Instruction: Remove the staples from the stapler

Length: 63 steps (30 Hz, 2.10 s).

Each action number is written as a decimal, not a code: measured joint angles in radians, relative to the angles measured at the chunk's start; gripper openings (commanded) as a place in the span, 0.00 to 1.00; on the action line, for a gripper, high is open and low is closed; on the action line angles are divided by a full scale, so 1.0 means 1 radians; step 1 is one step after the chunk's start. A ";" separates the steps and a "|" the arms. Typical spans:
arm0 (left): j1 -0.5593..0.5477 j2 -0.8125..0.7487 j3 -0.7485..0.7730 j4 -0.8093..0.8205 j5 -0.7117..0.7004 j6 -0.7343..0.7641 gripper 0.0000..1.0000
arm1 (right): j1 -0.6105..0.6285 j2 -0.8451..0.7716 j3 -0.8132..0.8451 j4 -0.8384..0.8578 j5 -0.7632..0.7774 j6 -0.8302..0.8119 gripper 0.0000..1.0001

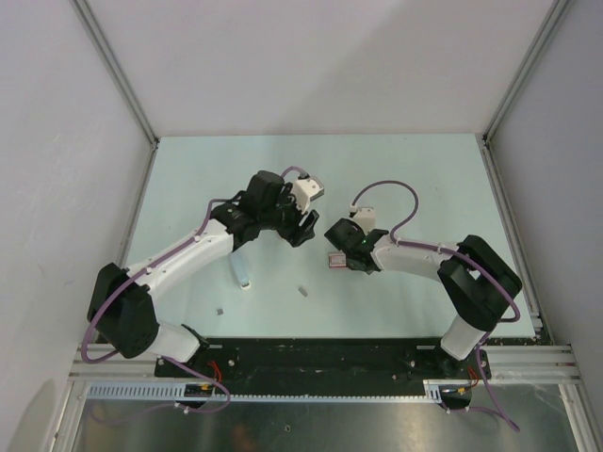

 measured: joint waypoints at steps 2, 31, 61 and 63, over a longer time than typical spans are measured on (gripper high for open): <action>-0.001 0.000 0.000 0.000 0.000 0.000 0.69 | -0.001 0.002 0.000 0.002 -0.001 -0.002 0.26; -0.010 -0.005 -0.001 0.000 0.000 0.008 0.69 | 0.005 0.001 0.000 0.014 -0.009 -0.019 0.29; -0.014 -0.039 -0.006 0.000 -0.001 0.026 0.69 | -0.048 -0.163 -0.153 0.091 -0.155 -0.008 0.00; -0.014 -0.039 -0.006 0.000 0.000 0.026 0.69 | -0.055 -0.163 -0.153 0.102 -0.165 -0.015 0.00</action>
